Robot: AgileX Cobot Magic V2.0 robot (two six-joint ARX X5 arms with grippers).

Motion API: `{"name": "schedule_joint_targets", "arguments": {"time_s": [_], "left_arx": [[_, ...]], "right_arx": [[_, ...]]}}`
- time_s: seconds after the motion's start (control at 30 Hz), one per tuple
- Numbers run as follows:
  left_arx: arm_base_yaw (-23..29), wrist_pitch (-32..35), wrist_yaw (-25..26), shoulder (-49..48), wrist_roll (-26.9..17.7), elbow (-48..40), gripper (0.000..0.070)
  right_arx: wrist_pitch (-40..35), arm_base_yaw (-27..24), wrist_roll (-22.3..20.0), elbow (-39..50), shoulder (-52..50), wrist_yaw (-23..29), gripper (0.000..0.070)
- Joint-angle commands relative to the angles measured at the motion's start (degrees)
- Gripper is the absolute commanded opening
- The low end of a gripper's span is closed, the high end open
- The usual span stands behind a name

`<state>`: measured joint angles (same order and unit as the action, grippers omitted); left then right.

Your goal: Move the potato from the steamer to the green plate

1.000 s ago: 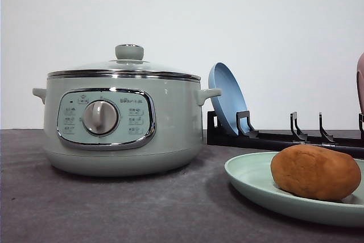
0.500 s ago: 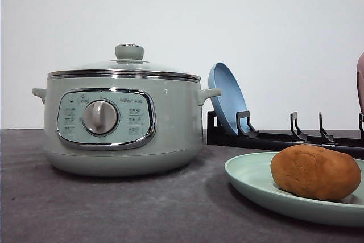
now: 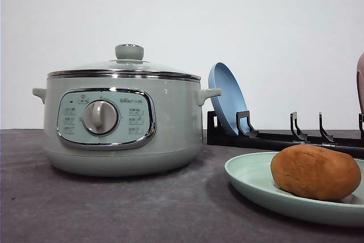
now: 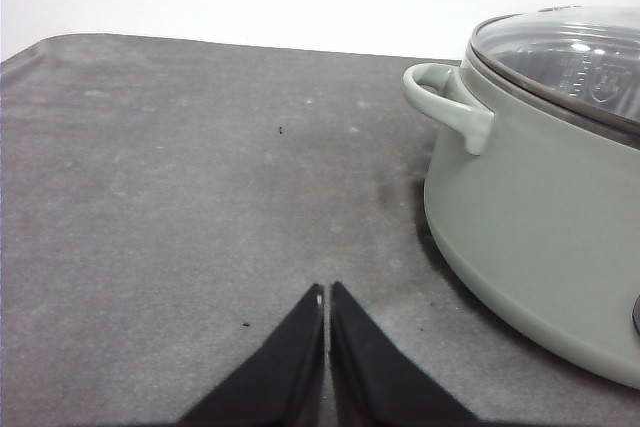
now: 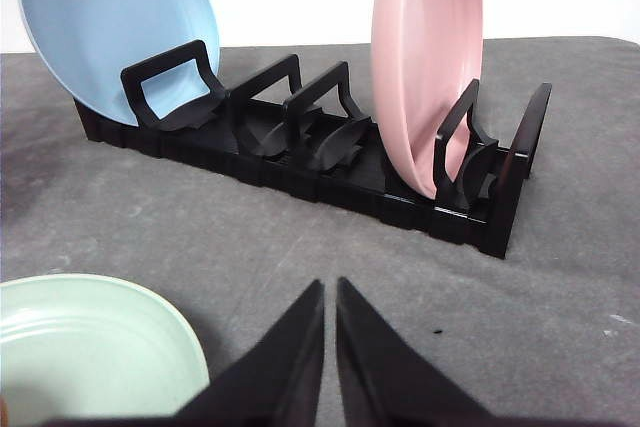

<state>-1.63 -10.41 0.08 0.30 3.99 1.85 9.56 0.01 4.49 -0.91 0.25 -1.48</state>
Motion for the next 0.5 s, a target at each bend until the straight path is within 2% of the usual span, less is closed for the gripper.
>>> {"name": "schedule_joint_targets", "arguments": {"time_s": [0.0,0.47], "left_arx": [[0.0,-0.4,0.1,-0.1,0.1,-1.2,0.0],[0.0,-0.4,0.0,-0.1,0.1,-1.2,0.0]], "right_arx": [[-0.7,0.2,-0.5,0.3,0.0,0.0,0.001],[-0.7,0.2,-0.5,0.3,0.0,0.0,0.001]]}}
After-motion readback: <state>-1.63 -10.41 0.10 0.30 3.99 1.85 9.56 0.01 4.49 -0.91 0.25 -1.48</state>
